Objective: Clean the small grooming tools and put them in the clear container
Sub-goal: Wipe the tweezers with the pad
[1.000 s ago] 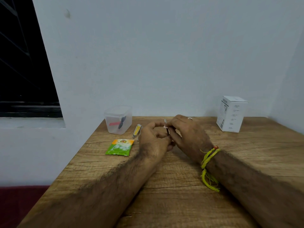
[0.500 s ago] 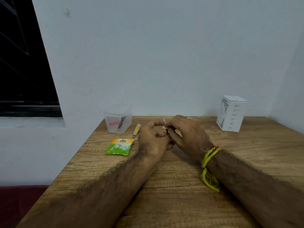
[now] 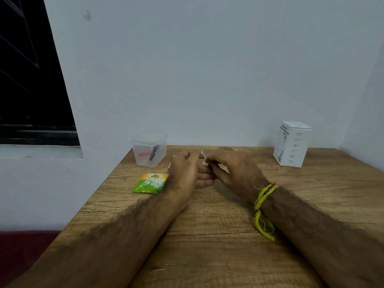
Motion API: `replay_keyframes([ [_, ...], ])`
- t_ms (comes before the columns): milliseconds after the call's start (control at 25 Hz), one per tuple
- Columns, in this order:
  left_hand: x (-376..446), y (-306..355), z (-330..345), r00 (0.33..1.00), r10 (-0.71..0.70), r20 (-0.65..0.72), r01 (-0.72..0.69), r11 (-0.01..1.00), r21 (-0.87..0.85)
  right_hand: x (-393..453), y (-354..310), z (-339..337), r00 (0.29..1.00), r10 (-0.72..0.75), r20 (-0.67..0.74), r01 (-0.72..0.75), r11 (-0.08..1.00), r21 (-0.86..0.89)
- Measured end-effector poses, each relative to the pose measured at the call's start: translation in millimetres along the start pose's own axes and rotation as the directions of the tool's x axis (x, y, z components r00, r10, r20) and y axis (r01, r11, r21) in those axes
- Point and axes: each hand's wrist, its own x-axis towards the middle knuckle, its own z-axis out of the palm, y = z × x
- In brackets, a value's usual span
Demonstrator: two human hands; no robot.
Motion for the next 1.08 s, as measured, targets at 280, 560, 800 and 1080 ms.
replay_keyframes([
  [280, 7.9, 0.1, -10.7, 0.997, 0.072, 0.029, -0.075, 0.985, 0.157, 1.1, 1.7, 0.9, 0.998, -0.002, 0.058, 0.002, 1.000, 0.001],
  [560, 11.1, -5.1, -10.5, 0.994, 0.103, 0.023, -0.105, 0.982, 0.157, -0.3, -4.2, 2.0, 0.997, -0.001, 0.080, 0.006, 0.998, -0.068],
  [800, 16.3, -7.7, -10.9, 0.995, 0.104, 0.001, -0.103, 0.987, 0.122, -1.5, 1.8, 4.4, 0.999, 0.013, 0.042, -0.010, 0.997, -0.076],
  [1080, 16.8, -7.4, -10.6, 0.994, 0.108, -0.006, -0.107, 0.989, 0.107, -4.1, -0.5, 10.5, 1.000, -0.019, -0.014, 0.017, 0.993, -0.117],
])
